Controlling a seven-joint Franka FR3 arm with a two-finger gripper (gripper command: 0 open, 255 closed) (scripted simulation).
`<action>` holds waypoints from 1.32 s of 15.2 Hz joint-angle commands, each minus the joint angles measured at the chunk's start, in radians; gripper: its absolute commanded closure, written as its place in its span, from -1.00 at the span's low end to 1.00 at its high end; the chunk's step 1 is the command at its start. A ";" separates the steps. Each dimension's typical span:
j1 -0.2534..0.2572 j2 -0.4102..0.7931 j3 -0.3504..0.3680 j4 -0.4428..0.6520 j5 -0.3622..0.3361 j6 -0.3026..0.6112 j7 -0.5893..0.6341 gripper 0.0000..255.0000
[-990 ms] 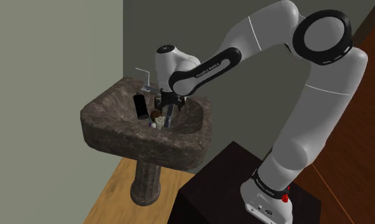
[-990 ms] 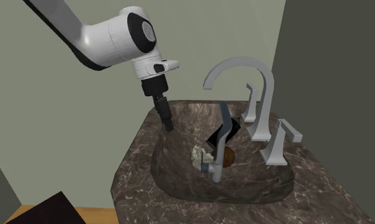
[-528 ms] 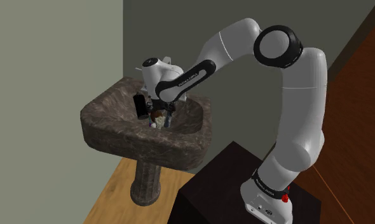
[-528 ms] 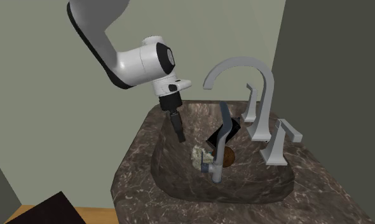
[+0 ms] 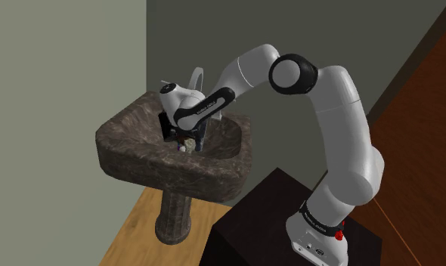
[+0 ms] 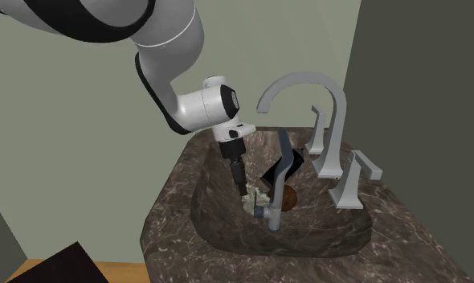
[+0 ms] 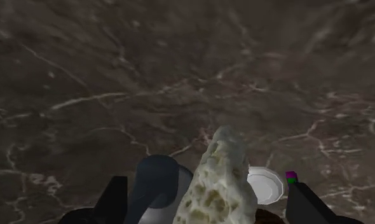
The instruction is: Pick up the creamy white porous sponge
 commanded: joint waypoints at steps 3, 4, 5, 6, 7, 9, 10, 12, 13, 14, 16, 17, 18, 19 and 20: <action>0.009 0.048 -0.012 0.022 -0.014 0.023 0.020 -1.00; 0.011 0.059 -0.015 0.026 -0.017 0.028 0.023 -1.00; 0.013 0.070 -0.018 0.030 -0.020 0.034 0.027 -1.00; 0.014 0.076 -0.019 0.033 -0.022 0.038 0.029 -1.00; 0.014 0.076 -0.019 0.033 -0.022 0.038 0.029 -1.00; 0.014 0.075 -0.019 0.033 -0.022 0.036 0.029 1.00; 0.014 0.075 -0.019 0.034 -0.022 0.036 0.029 1.00; 0.014 0.075 -0.019 0.034 -0.022 0.036 0.028 1.00; 0.014 0.075 -0.019 0.034 -0.022 0.037 0.029 1.00; 0.014 0.076 -0.019 0.034 -0.022 0.036 0.028 1.00; 0.014 0.076 -0.019 0.034 -0.022 0.037 0.029 1.00; 0.014 0.076 -0.019 0.033 -0.022 0.038 0.029 1.00; 0.012 0.065 -0.017 0.029 -0.019 0.032 0.025 1.00; 0.010 0.054 -0.014 0.024 -0.016 0.026 0.022 1.00; 0.009 0.044 -0.011 0.020 -0.013 0.020 0.018 1.00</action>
